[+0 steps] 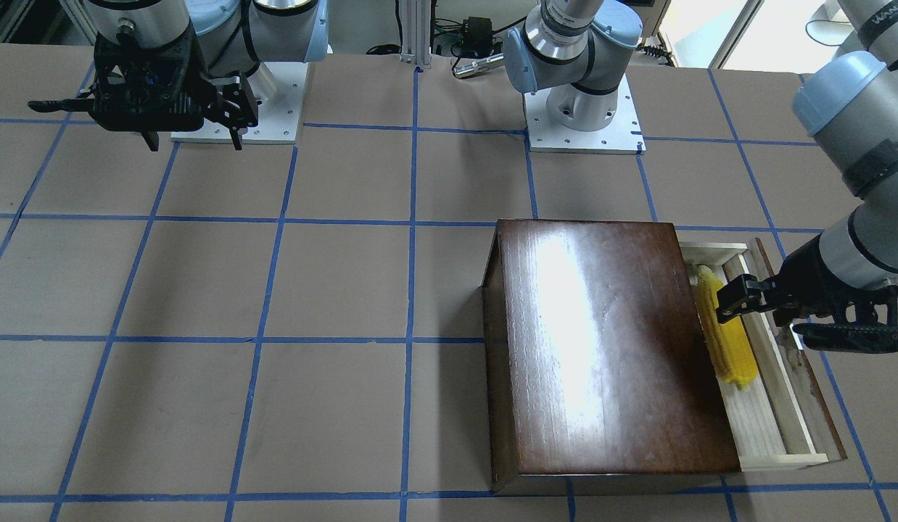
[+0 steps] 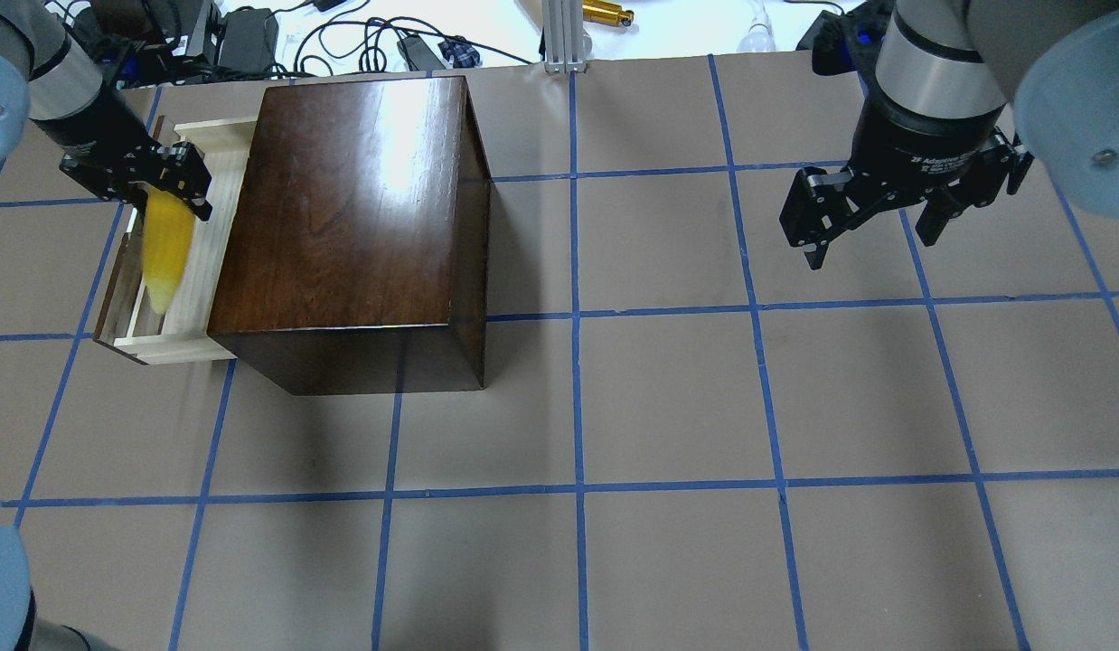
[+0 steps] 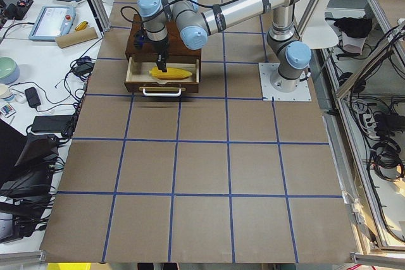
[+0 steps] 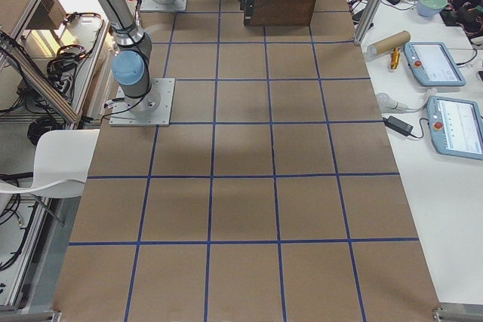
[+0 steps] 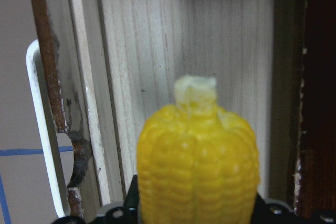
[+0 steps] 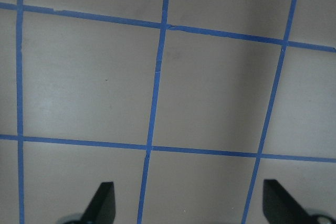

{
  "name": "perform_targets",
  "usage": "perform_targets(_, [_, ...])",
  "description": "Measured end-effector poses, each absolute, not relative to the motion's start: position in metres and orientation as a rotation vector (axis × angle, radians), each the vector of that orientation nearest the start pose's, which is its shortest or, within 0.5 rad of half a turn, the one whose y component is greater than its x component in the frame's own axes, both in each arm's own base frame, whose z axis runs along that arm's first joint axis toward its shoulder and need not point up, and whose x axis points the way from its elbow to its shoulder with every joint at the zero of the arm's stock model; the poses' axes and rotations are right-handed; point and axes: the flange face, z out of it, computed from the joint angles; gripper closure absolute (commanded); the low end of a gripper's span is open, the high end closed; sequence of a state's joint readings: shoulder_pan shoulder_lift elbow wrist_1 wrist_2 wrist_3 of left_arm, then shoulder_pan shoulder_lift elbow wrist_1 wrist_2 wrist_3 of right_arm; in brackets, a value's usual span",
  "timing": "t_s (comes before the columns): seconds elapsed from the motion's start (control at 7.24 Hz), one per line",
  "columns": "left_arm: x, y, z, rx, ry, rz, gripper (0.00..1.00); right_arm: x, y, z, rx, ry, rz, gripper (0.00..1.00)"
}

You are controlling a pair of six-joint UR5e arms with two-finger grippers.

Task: Open drawer and put corn inside

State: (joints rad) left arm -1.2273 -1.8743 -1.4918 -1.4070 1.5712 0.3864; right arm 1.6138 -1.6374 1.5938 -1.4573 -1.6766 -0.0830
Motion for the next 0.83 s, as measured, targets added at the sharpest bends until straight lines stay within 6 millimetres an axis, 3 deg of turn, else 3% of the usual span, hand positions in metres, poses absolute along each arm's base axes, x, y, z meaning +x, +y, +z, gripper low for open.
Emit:
perform_targets(0.28, [0.073,-0.607,0.387,0.07,3.158,0.087,0.0,0.142,-0.45,0.498,-0.212,3.237,0.117,0.0])
perform_targets(0.41, [0.063,-0.6,0.401,0.076,3.159,0.089,0.0,0.142,-0.45,0.498,-0.211,3.237,0.117,0.0])
perform_targets(0.55, [0.043,-0.588,0.426,0.069,3.157,0.065,0.0,0.142,-0.45,0.498,-0.211,3.237,0.116,0.0])
perform_targets(0.83, [-0.022,-0.556,0.481,0.028,3.147,-0.002,0.0,0.142,-0.45,0.498,-0.21,3.237,0.116,0.0])
